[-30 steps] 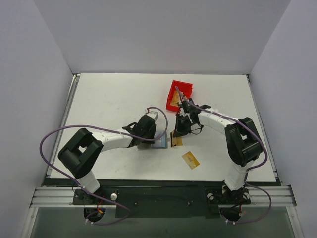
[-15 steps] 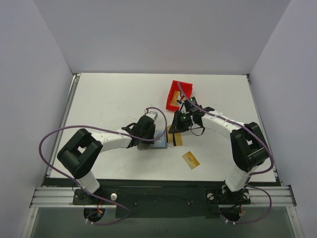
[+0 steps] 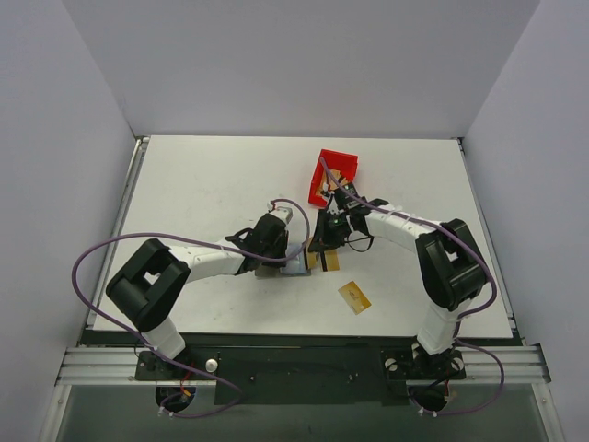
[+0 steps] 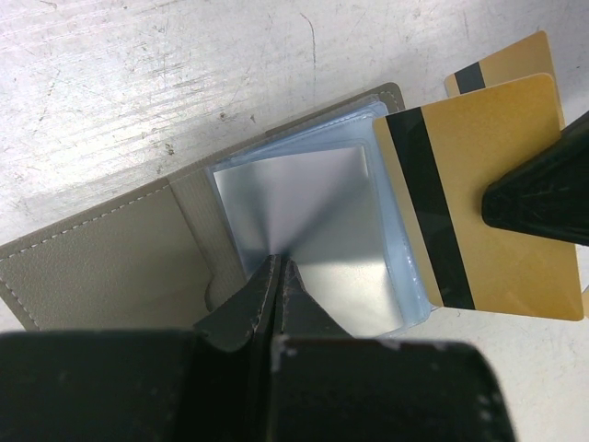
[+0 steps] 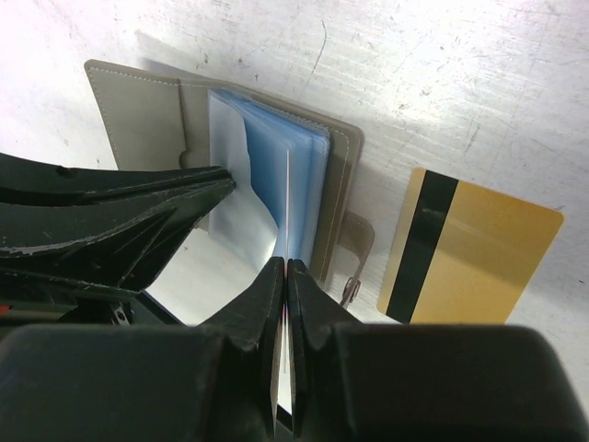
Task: Put the credit cards into the card holder
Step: Insert the credit card into the card holder.
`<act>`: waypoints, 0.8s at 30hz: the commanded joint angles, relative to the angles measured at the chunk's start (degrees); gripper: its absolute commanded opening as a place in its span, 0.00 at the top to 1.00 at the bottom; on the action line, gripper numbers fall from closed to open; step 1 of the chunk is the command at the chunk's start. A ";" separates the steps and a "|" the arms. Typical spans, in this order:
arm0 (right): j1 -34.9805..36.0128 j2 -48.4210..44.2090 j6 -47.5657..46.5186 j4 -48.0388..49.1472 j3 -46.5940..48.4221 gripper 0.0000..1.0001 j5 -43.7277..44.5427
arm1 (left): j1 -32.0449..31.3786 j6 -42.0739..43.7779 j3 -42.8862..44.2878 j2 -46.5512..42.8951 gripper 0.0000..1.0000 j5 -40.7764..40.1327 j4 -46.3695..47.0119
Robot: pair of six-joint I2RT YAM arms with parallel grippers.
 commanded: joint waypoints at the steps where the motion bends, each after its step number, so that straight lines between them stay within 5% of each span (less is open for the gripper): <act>1: 0.12 0.64 -0.20 -1.93 2.17 1.00 0.70 | 0.95 0.51 -2.55 1.40 1.00 -0.79 -7.01; 24: 1.44 7.15 0.24 -3.95 4.28 1.00 -1.06 | 1.21 0.42 -2.02 2.36 1.00 0.44 -6.66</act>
